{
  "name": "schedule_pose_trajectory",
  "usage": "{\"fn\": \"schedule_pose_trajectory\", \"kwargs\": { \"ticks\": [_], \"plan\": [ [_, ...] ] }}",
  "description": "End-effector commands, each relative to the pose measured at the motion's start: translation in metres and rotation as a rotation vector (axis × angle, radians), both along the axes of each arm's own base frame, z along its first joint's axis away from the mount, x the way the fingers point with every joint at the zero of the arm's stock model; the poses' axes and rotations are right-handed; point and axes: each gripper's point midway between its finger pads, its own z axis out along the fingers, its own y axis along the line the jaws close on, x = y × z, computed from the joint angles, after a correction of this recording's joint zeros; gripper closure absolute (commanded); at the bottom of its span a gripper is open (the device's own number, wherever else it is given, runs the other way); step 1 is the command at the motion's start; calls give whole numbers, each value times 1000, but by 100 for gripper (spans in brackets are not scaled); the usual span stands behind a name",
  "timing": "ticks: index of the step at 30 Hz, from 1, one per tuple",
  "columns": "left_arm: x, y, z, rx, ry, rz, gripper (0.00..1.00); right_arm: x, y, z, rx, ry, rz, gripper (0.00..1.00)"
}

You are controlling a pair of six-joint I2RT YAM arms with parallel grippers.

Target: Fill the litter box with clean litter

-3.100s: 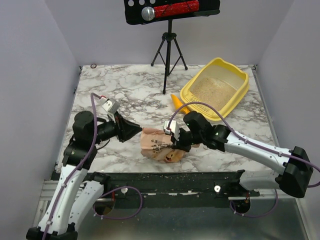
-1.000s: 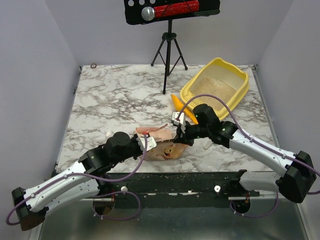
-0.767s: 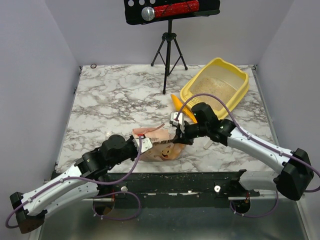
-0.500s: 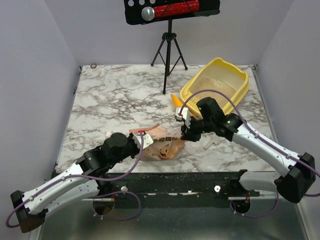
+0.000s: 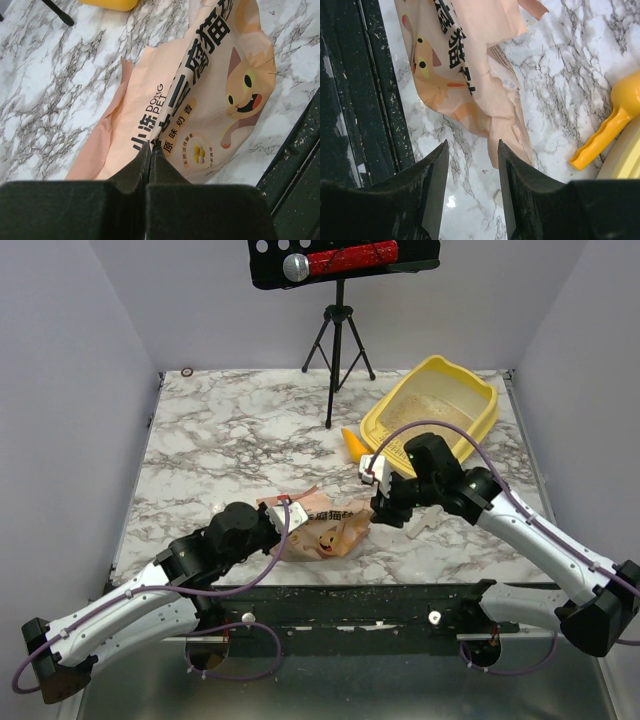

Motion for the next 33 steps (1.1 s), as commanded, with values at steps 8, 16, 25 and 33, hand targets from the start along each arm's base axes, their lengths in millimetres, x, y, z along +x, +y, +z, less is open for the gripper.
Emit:
{"fn": "schedule_pose_trajectory", "kwargs": {
  "ticks": [8,16,25,33],
  "plan": [
    [11,4,24,-46,-46,68,100,21,26,1,13,-62,95,46],
    [11,6,26,-55,-51,75,100,20,36,-15,4,-24,137,46],
    [13,7,26,-56,-51,87,100,17,45,-46,-5,58,173,46],
    [14,9,27,-57,-58,102,100,-1,40,-81,-65,199,208,46]
  ]
}}
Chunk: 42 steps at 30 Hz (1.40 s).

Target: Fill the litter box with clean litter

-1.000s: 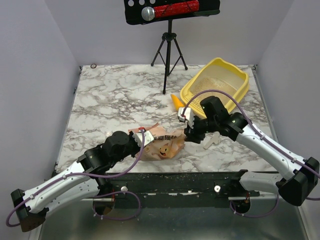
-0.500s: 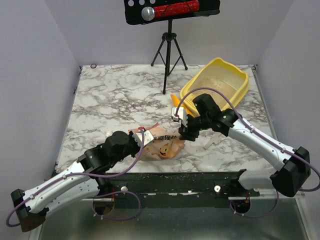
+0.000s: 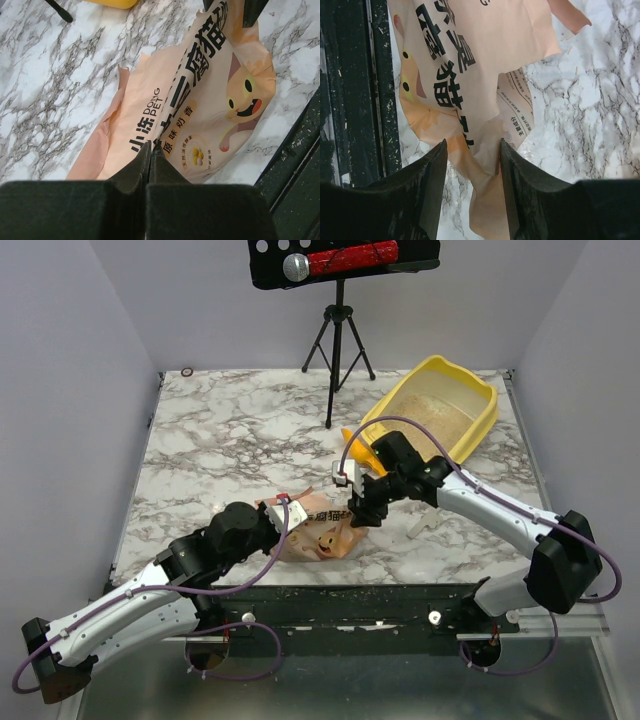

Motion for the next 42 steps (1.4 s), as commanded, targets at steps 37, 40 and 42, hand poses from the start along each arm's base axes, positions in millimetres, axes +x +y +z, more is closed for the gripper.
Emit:
{"fn": "schedule_pose_trajectory", "kwargs": {
  "ticks": [37,40,42],
  "plan": [
    [20,0,24,-45,-166,22,91,-2,-50,24,-102,-9,-21,97],
    [5,-5,21,-75,-122,-43,67,1,-49,25,-104,-4,-24,95],
    [-6,-10,23,-94,-103,-107,51,1,-47,25,-100,1,-21,94]
  ]
}}
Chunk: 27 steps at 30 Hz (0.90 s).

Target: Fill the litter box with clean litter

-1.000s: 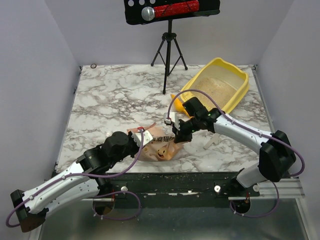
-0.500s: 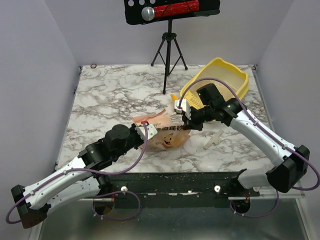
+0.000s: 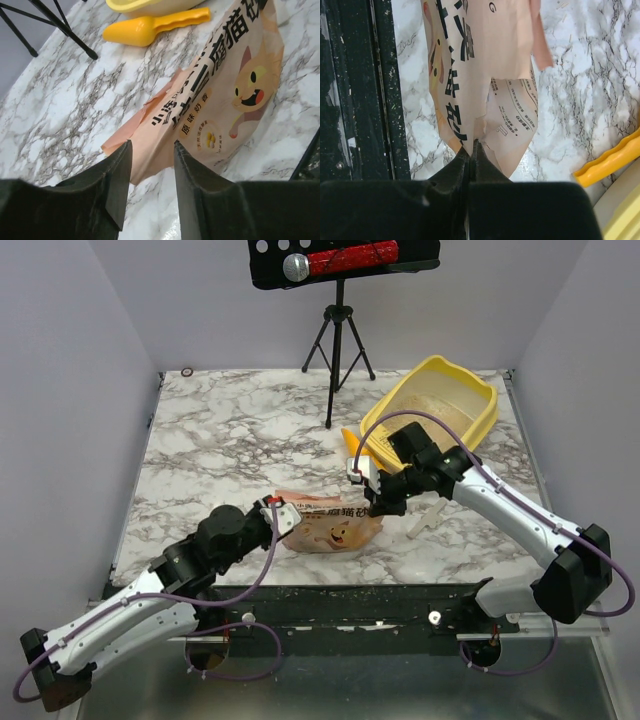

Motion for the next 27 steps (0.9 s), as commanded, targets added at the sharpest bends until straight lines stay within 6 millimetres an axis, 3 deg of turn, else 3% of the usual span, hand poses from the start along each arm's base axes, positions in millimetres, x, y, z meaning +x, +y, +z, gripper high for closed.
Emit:
{"fn": "schedule_pose_trajectory", "kwargs": {
  "ticks": [1,3,7,16,19,20,22,23,27],
  "plan": [
    [-17,-4,6,-41,40,-74,48,3,-7,3,-25,12,-30,94],
    [-23,-14,1,-25,77,-135,43,4,-7,2,-29,15,-31,94],
    [-15,-29,-8,25,120,-151,40,3,-7,-1,-31,18,-29,94],
    [-3,-45,-29,100,153,-164,42,2,-5,0,-9,8,-12,93],
    [-1,-45,-33,93,147,-161,54,2,-5,-2,-15,18,-10,93],
    [0,-44,-33,94,144,-155,63,2,-5,-3,-14,18,-10,93],
    [3,-43,-35,95,142,-130,92,2,-4,-3,-14,20,-12,91],
    [4,-42,-36,101,144,-124,100,3,-4,-3,-13,20,-17,90],
    [9,-40,-38,101,155,-81,100,24,0,18,50,-38,-144,66]
  ]
}}
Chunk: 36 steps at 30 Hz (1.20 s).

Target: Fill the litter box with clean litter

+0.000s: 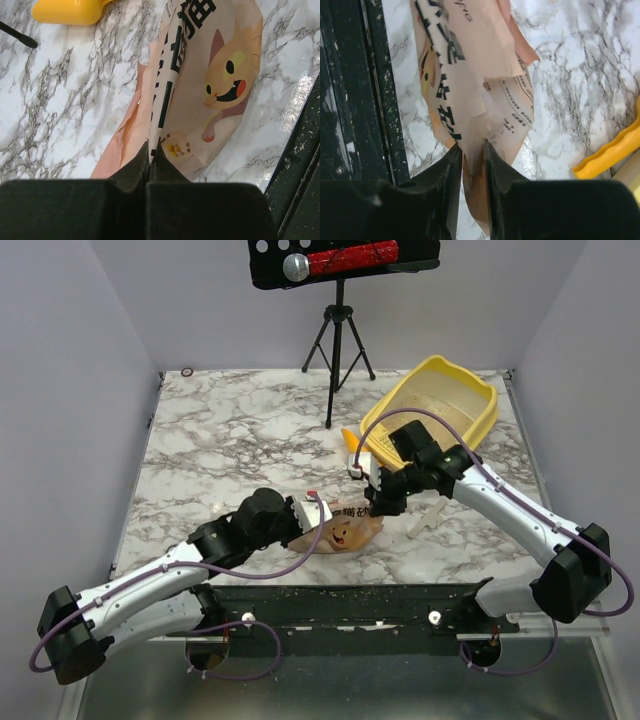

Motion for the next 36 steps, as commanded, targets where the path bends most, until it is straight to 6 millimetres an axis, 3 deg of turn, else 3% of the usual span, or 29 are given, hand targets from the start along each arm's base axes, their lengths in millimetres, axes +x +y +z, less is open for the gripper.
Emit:
{"fn": "schedule_pose_trajectory", "kwargs": {
  "ticks": [1,4,7,9,12,15,17,19,21,25,31,36],
  "plan": [
    [7,-2,6,-31,-8,43,100,31,2,31,89,-93,-172,62],
    [13,5,8,-26,-26,93,100,43,-4,55,136,-167,-272,51],
    [16,12,17,-41,-53,128,100,61,-21,77,148,-268,-432,47],
    [18,18,23,-48,-77,154,100,80,-38,89,158,-332,-612,46],
    [19,27,32,-52,-106,187,100,103,-80,101,181,-338,-1010,44],
    [17,33,39,-57,-121,197,100,96,-99,86,218,-179,-1221,44],
    [16,36,44,-67,-128,203,100,86,-105,68,217,-61,-1307,44],
    [16,37,46,-73,-129,209,100,76,-113,49,224,31,-1406,50],
    [15,38,47,-81,-127,210,100,67,-118,33,268,103,-1511,48],
    [14,37,52,-110,-128,216,100,45,-145,-11,303,191,-1792,46],
    [16,31,51,-128,-112,217,100,24,-157,-52,275,287,-1943,42],
    [17,31,48,-121,-100,227,100,16,-160,-71,223,333,-2012,42]
  ]
}}
